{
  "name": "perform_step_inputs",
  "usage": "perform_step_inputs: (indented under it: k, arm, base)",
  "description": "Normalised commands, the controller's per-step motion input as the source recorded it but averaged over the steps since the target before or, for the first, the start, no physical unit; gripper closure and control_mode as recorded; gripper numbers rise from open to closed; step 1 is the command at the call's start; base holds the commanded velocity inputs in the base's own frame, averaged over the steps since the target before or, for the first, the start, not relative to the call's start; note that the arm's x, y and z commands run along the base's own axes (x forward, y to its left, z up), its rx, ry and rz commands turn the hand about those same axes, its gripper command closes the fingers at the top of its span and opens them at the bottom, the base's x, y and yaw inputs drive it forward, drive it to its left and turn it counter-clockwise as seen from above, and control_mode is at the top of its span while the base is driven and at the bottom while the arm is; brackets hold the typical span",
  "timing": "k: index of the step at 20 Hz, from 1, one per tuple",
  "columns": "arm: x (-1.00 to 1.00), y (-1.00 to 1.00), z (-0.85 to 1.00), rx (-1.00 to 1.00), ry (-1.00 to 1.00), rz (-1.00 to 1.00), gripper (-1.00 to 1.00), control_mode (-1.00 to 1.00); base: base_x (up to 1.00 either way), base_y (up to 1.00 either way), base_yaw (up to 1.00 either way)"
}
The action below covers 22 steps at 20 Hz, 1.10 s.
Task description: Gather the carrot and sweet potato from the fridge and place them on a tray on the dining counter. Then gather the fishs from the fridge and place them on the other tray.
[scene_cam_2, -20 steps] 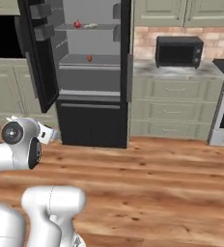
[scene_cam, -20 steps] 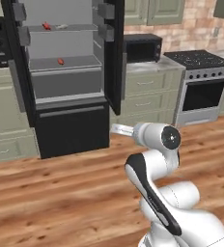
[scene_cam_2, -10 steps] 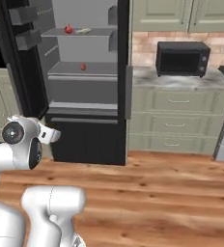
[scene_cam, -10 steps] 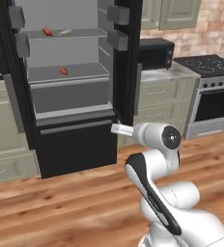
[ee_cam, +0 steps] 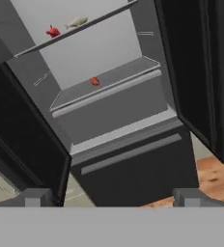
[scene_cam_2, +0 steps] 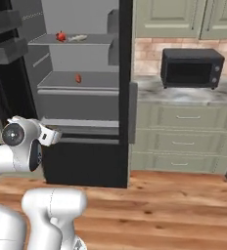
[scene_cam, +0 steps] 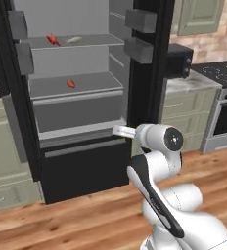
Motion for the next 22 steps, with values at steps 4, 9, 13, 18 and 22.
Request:
perform_step_inputs:
  k: [4,9,13,18,22]
  arm:
    - [0.00,0.00,0.00,0.00,0.00,0.00,-1.00,1.00]
    - [0.00,0.00,0.00,0.00,0.00,0.00,-1.00,1.00]
    - [0.00,0.00,0.00,0.00,0.00,0.00,-1.00,1.00]
    - [0.00,0.00,0.00,0.00,0.00,0.00,-1.00,1.00]
    - [0.00,0.00,0.00,0.00,0.00,0.00,-1.00,1.00]
  base:
    - [0.76,0.43,-0.03]
    - [0.75,0.49,-0.03]
    - [0.74,0.40,-0.01]
    - [0.66,0.25,0.00]
    - [0.69,0.42,0.00]
